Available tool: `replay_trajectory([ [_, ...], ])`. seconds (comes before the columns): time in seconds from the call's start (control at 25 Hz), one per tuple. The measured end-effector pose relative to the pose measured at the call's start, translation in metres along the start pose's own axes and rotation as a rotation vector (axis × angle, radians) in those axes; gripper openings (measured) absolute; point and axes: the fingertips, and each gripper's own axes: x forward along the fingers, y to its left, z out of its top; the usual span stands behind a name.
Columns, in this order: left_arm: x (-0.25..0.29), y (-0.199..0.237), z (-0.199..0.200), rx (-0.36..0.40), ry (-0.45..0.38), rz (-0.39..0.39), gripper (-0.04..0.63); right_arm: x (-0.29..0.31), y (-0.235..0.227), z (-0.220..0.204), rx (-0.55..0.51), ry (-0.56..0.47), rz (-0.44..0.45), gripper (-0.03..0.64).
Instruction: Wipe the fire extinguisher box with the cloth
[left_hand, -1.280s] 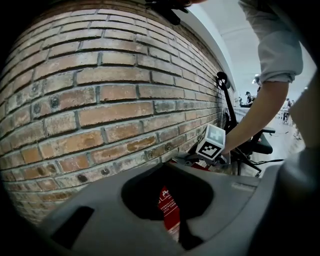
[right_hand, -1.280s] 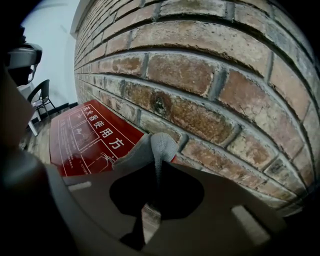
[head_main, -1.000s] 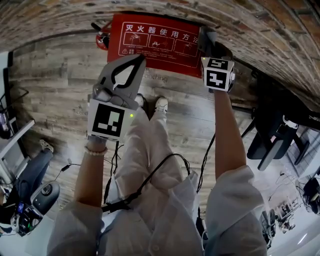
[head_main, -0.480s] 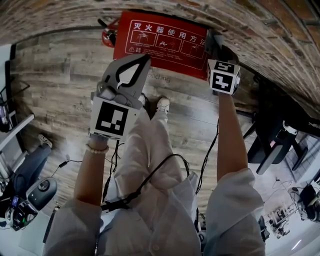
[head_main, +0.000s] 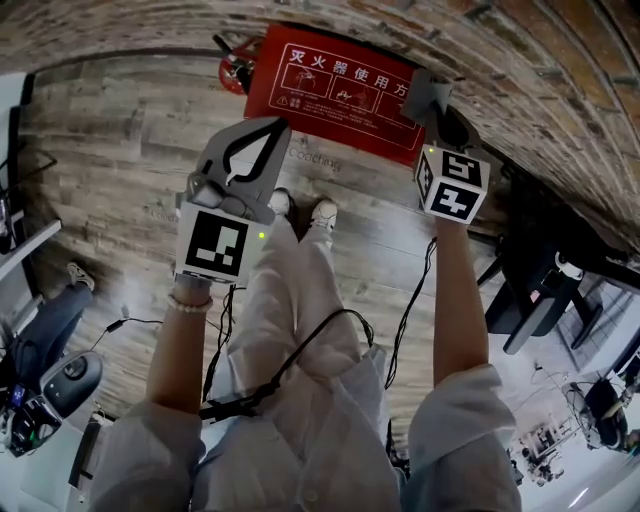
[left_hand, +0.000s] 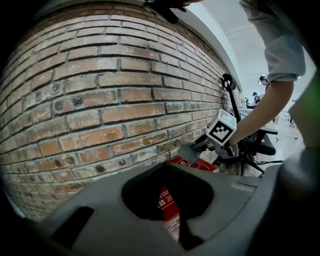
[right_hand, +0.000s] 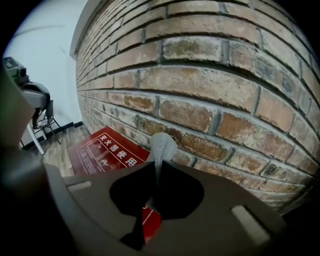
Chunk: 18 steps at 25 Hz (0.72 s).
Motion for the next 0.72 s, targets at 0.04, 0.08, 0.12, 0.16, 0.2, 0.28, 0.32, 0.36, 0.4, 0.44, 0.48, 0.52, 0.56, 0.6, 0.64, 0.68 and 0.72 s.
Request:
replay_trajectory([
  [0.04,-0.004,0.004,-0.001,-0.006,-0.001,0.009,-0.002,-0.003,0.008,0.005,-0.006,-0.010,0.013,0.026],
  [0.08,-0.008,0.008,-0.003,-0.012,-0.002,0.018,-0.003,-0.004,0.018,0.009,-0.011,-0.018,0.028,0.026],
  [0.12,-0.012,0.012,-0.004,-0.016,-0.003,0.026,-0.003,-0.006,0.028,0.013,-0.014,-0.026,0.044,0.026],
  [0.16,-0.015,0.016,-0.005,-0.019,-0.004,0.034,-0.003,-0.007,0.039,0.017,-0.016,-0.032,0.061,0.026],
  [0.2,-0.019,0.020,-0.007,-0.023,-0.004,0.043,-0.002,-0.008,0.050,0.021,-0.016,-0.037,0.080,0.026],
  [0.28,-0.027,0.026,-0.010,-0.033,-0.006,0.060,-0.003,-0.008,0.074,0.028,-0.014,-0.045,0.121,0.026],
  [0.32,-0.031,0.030,-0.011,-0.036,-0.007,0.069,-0.002,-0.008,0.087,0.030,-0.014,-0.049,0.142,0.026],
  [0.36,-0.035,0.033,-0.013,-0.039,-0.008,0.078,-0.003,-0.008,0.099,0.033,-0.015,-0.052,0.163,0.026],
  [0.4,-0.039,0.036,-0.015,-0.042,-0.009,0.085,-0.003,-0.007,0.112,0.035,-0.017,-0.054,0.184,0.026],
  [0.44,-0.043,0.040,-0.017,-0.044,-0.008,0.092,-0.003,-0.006,0.125,0.037,-0.021,-0.056,0.205,0.026],
  [0.48,-0.046,0.042,-0.020,-0.046,-0.007,0.098,-0.002,-0.005,0.138,0.039,-0.026,-0.057,0.225,0.026],
  [0.52,-0.050,0.045,-0.022,-0.049,-0.005,0.105,-0.002,-0.004,0.150,0.040,-0.031,-0.058,0.243,0.026],
  [0.56,-0.053,0.048,-0.025,-0.053,-0.005,0.111,-0.003,-0.002,0.162,0.041,-0.036,-0.057,0.261,0.026],
  [0.6,-0.057,0.051,-0.027,-0.058,-0.006,0.118,-0.002,0.000,0.173,0.042,-0.039,-0.057,0.276,0.026],
  [0.64,-0.060,0.054,-0.029,-0.063,-0.006,0.125,-0.003,0.002,0.183,0.044,-0.042,-0.057,0.290,0.026],
  [0.68,-0.064,0.057,-0.031,-0.068,-0.005,0.132,-0.002,0.004,0.193,0.046,-0.045,-0.057,0.301,0.026],
  [0.72,-0.067,0.060,-0.034,-0.072,-0.003,0.139,-0.003,0.006,0.202,0.048,-0.049,-0.057,0.311,0.026],
])
